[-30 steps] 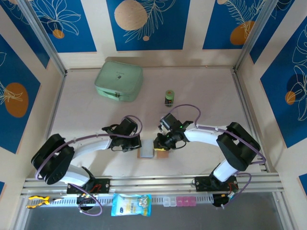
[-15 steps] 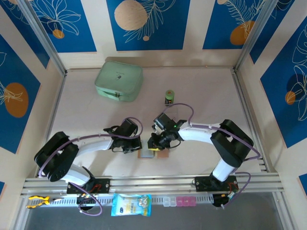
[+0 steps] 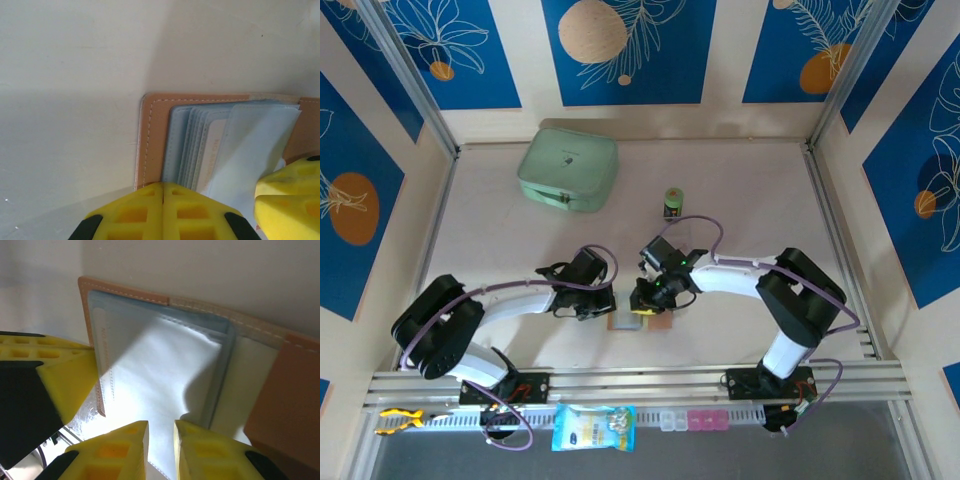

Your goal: Take the credit cards out of the card holder

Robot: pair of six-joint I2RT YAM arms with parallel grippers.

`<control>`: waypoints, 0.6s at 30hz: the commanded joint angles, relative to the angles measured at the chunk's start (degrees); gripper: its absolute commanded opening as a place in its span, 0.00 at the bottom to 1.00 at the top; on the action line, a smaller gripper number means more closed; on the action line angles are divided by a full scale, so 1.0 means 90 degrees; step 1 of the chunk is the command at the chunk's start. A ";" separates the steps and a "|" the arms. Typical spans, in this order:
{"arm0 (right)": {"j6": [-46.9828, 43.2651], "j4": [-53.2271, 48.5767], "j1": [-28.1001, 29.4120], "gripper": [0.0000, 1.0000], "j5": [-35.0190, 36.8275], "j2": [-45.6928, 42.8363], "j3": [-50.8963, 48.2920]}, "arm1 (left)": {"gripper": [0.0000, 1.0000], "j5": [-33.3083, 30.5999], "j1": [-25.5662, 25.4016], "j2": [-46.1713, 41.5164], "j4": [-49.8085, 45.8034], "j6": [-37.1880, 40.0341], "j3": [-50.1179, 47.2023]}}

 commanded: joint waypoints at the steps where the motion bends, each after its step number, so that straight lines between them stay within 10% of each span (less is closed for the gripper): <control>1: -0.0059 -0.0311 -0.0059 0.21 0.0128 -0.0197 -0.0121 | 0.00 -0.0136 -0.0010 0.0151 -0.0432 0.0108 -0.0066; 18: 0.0048 0.0157 -0.0186 0.21 -0.0111 -0.0182 -0.0514 | 0.05 -0.0008 -0.0013 -0.0645 -0.0024 0.0099 -0.0042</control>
